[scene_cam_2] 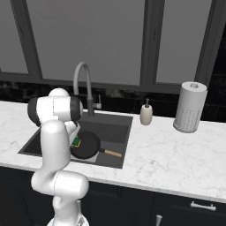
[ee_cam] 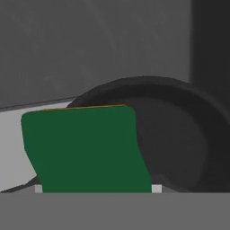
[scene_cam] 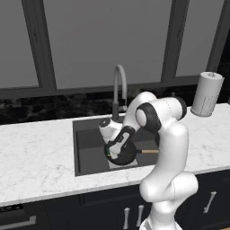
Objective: Pick the pan and sponge and place them into the sink. Then turn on the water.
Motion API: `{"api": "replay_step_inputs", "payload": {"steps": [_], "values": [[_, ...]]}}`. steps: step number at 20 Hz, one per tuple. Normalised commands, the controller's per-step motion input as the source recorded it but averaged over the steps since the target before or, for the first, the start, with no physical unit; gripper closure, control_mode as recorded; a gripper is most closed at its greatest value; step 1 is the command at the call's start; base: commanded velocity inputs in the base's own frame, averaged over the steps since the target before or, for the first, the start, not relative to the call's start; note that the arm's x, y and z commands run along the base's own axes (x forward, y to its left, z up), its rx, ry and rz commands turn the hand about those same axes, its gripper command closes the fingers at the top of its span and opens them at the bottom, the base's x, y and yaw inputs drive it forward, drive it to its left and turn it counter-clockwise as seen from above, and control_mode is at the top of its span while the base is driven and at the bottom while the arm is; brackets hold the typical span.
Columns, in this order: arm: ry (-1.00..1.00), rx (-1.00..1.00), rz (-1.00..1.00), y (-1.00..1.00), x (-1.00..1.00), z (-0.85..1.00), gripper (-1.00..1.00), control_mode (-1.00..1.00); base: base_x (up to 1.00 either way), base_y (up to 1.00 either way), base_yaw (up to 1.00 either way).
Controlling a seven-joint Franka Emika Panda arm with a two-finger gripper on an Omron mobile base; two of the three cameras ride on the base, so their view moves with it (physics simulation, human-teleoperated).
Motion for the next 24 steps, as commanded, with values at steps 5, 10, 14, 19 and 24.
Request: {"api": "replay_step_inputs", "payload": {"steps": [5,10,14,19,24], "values": [[0.00,0.00,0.00,-0.01,0.29,-0.48,1.00,-1.00,0.00,0.00,0.00],[0.00,0.00,0.00,-0.01,0.24,-0.49,1.00,-1.00,0.00,0.00,0.00],[0.00,0.00,0.00,-0.03,0.17,-0.43,1.00,-1.00,0.00,0.00,0.00],[-0.06,0.00,0.00,-0.05,0.01,-0.20,-1.00,-1.00,0.00,0.00,0.00],[-0.19,0.03,0.00,-0.04,-0.01,0.01,-1.00,-1.00,0.00,0.00,0.00]]}}
